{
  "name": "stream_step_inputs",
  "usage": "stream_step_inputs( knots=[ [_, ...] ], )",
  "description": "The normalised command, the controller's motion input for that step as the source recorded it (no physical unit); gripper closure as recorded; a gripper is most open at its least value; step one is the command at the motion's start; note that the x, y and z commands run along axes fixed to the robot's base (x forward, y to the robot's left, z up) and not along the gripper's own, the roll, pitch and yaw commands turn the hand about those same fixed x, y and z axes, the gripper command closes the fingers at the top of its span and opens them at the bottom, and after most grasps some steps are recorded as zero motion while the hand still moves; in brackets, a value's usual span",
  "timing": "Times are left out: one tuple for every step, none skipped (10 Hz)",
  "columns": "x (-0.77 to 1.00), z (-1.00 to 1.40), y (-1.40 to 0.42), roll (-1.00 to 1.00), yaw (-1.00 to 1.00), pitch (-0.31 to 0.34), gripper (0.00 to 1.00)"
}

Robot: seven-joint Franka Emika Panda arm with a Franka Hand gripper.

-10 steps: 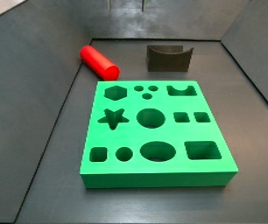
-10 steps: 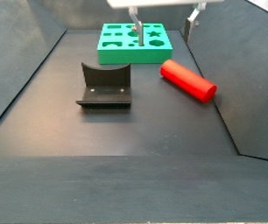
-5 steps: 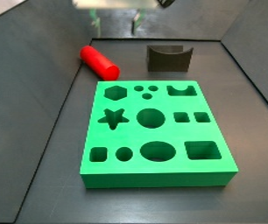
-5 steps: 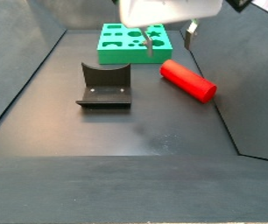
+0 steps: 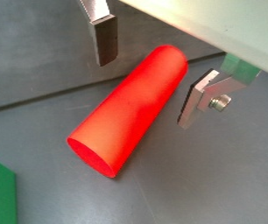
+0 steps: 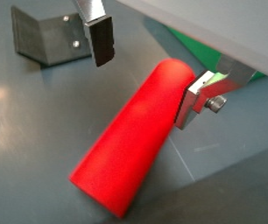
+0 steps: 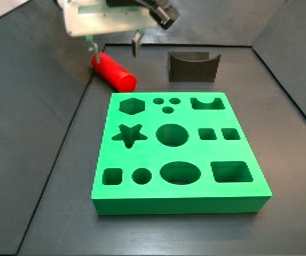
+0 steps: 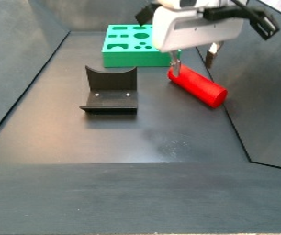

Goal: Pick up the round object. Move up. Place the round object on the fixture. Regrasp the round object. Move to above the board. Insert the round object.
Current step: Pick up the round object.

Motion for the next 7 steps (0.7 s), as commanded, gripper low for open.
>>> stream_step_inputs(
  knots=[
    [0.0, -0.56, -0.03, -0.09, 0.03, -0.004, 0.0],
    [0.0, -0.61, -0.01, -0.1, 0.0, 0.0, 0.0],
    [-0.04, -0.61, 0.0, -0.11, 0.02, -0.059, 0.0],
    [-0.07, -0.52, 0.0, -0.12, 0.04, -0.064, 0.0],
    [-0.05, -0.4, 0.0, -0.11, 0.04, -0.04, 0.0],
    [-0.05, -0.35, 0.0, -0.12, 0.04, -0.031, 0.0],
    [-0.01, -0.24, 0.0, -0.1, 0.0, 0.0, 0.0]
  ],
)
